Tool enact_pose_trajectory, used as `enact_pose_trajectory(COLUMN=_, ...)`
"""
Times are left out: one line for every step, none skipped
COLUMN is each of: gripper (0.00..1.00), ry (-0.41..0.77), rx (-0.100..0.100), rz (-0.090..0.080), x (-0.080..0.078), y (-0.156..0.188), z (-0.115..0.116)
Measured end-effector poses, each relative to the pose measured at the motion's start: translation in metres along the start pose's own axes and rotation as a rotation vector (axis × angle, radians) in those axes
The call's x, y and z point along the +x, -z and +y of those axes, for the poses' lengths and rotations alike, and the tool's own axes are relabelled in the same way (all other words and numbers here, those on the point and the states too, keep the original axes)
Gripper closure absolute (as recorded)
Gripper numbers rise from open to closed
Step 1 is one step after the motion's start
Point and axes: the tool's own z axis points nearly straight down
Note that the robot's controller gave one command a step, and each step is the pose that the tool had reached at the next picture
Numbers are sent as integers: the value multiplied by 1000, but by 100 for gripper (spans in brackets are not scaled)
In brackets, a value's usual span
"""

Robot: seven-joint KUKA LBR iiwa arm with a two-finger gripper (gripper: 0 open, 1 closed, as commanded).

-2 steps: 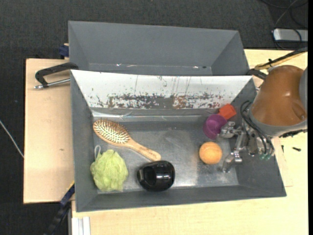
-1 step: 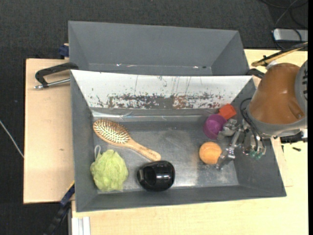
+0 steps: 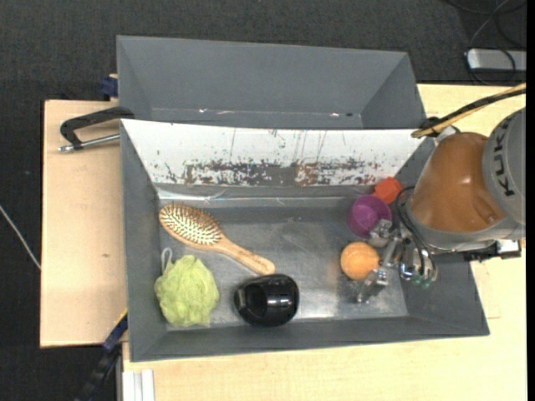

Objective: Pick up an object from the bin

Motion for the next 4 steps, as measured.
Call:
enact_pose_trajectory(gripper=100, ry=-135, rx=-1, rz=-4, x=9, y=-4, z=-4)
enact_pose_trajectory(gripper=100, ry=-134, rx=-1, rz=-4, x=9, y=-5, z=-4)
enact_pose_trajectory(gripper=100, ry=-134, rx=-1, rz=-4, x=9, y=-4, z=-4)
enact_pose_trajectory(gripper=100, ry=-134, rx=0, rz=-1, x=10, y=1, z=-4)
